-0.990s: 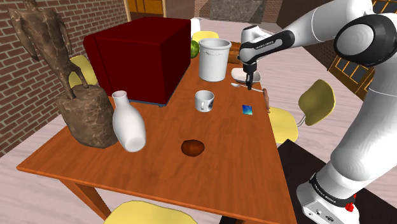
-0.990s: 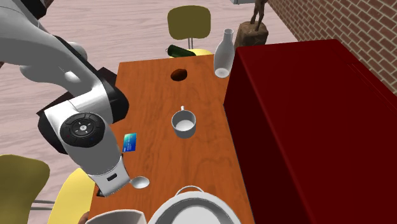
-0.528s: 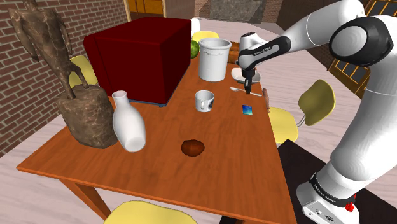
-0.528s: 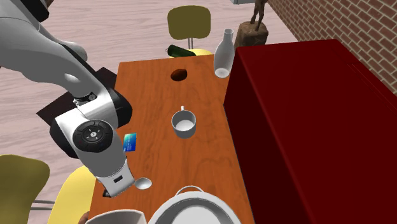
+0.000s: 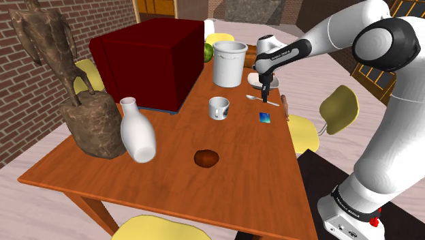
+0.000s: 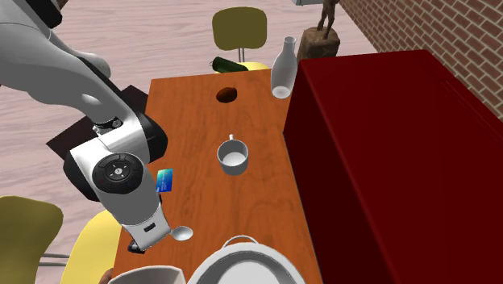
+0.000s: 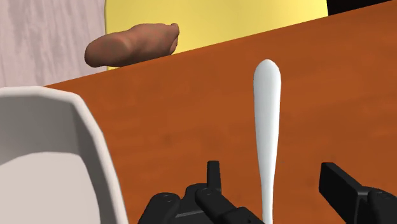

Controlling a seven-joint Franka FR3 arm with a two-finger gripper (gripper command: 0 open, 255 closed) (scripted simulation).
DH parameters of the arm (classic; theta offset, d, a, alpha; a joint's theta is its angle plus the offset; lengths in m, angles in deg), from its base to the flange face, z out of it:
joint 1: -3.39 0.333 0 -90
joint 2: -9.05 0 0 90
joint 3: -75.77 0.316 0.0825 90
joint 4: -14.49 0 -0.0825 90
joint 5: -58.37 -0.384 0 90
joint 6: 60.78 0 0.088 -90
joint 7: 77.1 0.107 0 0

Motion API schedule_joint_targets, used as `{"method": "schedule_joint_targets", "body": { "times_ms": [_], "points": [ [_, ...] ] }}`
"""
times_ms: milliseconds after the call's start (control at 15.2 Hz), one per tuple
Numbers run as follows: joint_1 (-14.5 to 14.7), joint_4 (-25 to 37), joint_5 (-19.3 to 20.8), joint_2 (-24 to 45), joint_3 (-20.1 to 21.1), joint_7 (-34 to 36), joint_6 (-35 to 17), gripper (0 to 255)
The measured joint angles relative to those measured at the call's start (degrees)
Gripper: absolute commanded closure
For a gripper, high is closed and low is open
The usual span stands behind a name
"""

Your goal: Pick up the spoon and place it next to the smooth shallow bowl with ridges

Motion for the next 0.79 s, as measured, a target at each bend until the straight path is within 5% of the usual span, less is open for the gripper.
{"method": "schedule_joint_targets", "body": {
  "times_ms": [792],
  "points": [
    [0.8, 4.2, -0.8, -2.2, 0.6, -0.5, 6.5, 0]
  ]
}}
